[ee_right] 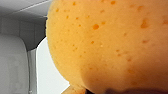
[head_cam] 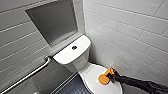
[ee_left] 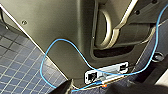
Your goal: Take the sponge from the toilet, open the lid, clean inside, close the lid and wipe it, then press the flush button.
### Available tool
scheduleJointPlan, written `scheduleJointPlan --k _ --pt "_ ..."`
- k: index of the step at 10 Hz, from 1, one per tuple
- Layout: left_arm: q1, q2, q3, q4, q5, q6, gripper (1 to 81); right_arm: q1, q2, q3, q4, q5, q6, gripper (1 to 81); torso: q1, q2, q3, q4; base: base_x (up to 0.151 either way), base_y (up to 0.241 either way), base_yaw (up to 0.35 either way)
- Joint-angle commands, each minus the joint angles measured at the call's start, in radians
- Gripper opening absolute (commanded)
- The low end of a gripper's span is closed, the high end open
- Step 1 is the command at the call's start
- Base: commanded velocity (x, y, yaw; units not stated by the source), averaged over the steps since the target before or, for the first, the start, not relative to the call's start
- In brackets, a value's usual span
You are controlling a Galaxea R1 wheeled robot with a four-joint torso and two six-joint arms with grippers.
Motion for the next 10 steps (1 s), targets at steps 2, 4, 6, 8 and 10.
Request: scheduleJointPlan --k 2,4,6,8,10 --pt "0.038 -0.016 0.007 -0.006 0.091 0.006 81.1 0.019 -0.139 0.197 0.009 0.074 0.058 1.0 0.000 0.000 0.000 0.000 0.000 0.000 0.000" --pt "0.037 -0.011 0.012 -0.003 0.086 0.006 81.1 -0.042 -0.281 0.378 0.013 0.106 0.058 1.0 0.000 0.000 0.000 0.000 0.000 0.000 0.000" --pt "0.038 -0.011 0.012 -0.001 0.092 0.006 81.1 -0.131 -0.349 0.419 0.032 0.214 0.058 1.0 0.000 0.000 0.000 0.000 0.000 0.000 0.000" --pt "0.038 -0.016 0.012 -0.003 0.094 0.006 81.1 -0.226 -0.403 0.436 0.033 0.296 0.059 1.0 0.000 0.000 0.000 0.000 0.000 0.000 0.000" --pt "0.038 -0.016 0.013 -0.003 0.092 0.006 81.1 -0.329 -0.466 0.463 0.035 0.373 0.079 1.0 0.000 0.000 0.000 0.000 0.000 0.000 0.000"
